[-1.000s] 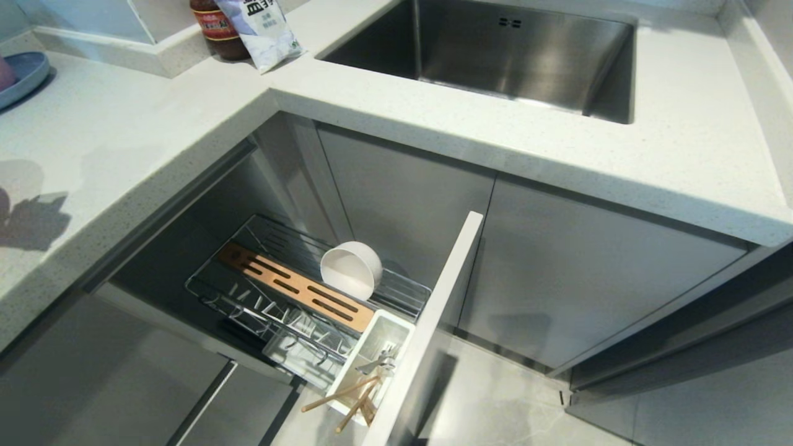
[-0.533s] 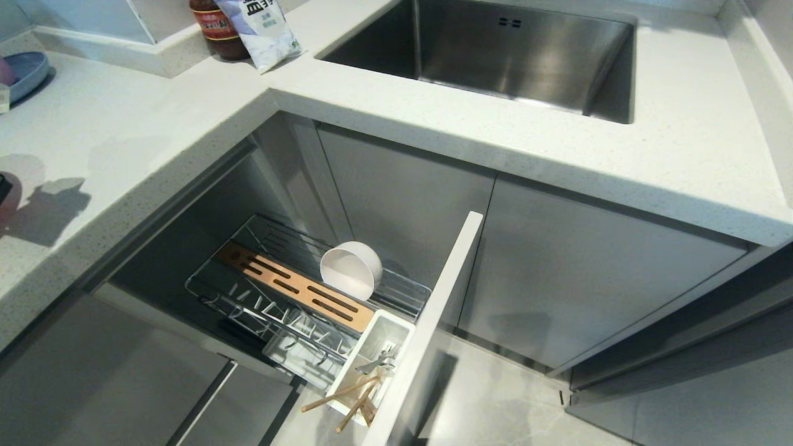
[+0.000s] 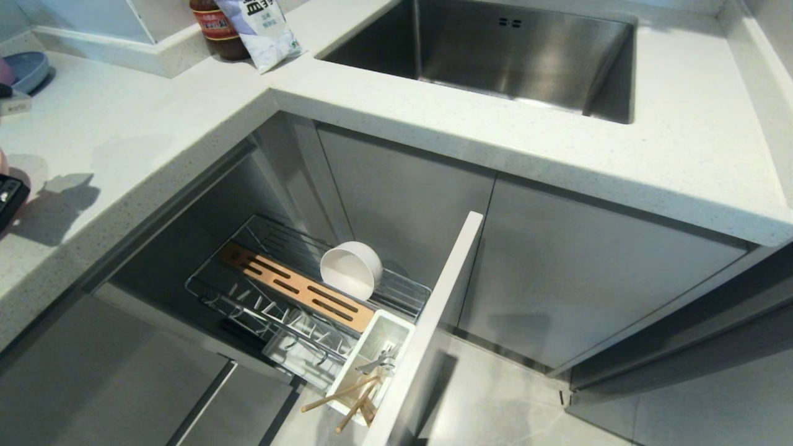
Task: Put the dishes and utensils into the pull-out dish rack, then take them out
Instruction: Take the bowl out of the cupboard
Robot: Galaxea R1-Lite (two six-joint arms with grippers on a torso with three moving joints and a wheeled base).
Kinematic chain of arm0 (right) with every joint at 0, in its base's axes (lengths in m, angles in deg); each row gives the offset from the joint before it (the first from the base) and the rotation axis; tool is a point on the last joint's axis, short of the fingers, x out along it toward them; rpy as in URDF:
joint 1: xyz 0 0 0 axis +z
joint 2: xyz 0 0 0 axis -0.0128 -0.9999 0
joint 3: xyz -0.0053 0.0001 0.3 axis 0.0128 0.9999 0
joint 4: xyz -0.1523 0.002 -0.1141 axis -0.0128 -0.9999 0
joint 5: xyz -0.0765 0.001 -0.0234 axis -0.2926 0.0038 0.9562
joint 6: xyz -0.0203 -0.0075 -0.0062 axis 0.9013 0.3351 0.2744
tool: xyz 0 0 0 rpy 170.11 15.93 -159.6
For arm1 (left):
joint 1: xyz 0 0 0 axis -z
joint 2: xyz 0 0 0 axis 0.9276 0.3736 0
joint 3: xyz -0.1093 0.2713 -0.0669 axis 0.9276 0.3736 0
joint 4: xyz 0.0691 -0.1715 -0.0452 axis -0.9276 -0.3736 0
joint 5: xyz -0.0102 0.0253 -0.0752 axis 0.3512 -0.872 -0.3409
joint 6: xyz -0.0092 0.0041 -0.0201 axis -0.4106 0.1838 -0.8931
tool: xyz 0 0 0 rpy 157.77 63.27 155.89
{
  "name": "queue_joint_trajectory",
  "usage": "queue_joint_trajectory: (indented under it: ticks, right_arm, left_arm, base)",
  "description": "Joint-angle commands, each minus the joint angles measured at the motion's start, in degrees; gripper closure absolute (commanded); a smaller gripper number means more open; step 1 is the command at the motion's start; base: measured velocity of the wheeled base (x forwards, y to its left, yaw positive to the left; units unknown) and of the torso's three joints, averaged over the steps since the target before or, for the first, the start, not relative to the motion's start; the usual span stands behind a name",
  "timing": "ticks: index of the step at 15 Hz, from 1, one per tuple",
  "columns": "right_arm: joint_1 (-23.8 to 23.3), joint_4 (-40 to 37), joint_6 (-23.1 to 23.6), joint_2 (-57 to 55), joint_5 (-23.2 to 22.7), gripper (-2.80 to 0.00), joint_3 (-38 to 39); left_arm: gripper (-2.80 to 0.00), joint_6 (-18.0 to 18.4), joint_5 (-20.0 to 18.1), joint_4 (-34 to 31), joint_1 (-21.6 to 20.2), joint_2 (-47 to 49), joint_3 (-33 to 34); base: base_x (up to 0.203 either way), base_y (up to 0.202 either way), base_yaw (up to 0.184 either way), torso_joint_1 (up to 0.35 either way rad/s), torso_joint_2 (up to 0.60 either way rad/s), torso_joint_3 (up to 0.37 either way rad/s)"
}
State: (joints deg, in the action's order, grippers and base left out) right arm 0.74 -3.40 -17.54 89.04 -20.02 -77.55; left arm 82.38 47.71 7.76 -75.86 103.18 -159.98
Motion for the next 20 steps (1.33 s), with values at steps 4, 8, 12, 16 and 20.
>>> queue_joint_trajectory:
  ticks: [4,8,12,16,20]
  right_arm:
    - [0.0,0.0,0.0,0.1,0.0,0.00,0.1]
    - [0.0,0.0,-0.1,0.1,0.0,0.00,0.1]
    - [0.0,0.0,0.0,0.1,0.0,0.00,0.1]
    - [0.0,0.0,-0.1,0.1,0.0,0.00,0.1]
    - [0.0,0.0,-0.1,0.1,0.0,0.00,0.1]
  left_arm:
    - [-2.80,0.3,0.0,0.2,0.7,0.3,-0.1]
    - [-2.80,-0.3,-2.3,0.6,1.1,-1.4,-0.1]
    - [-2.80,-6.5,-14.6,3.4,2.4,-7.5,0.6]
    - [-2.80,-30.7,-23.9,13.1,8.9,-16.5,2.8]
    - [-2.80,-52.4,-25.2,27.1,16.9,-23.3,10.1]
  base:
    - [0.000,0.000,0.000,0.000,0.00,0.000]
    - [0.000,0.000,0.000,0.000,0.00,0.000]
    - [0.000,0.000,0.000,0.000,0.00,0.000]
    - [0.000,0.000,0.000,0.000,0.00,0.000]
    - [0.000,0.000,0.000,0.000,0.00,0.000]
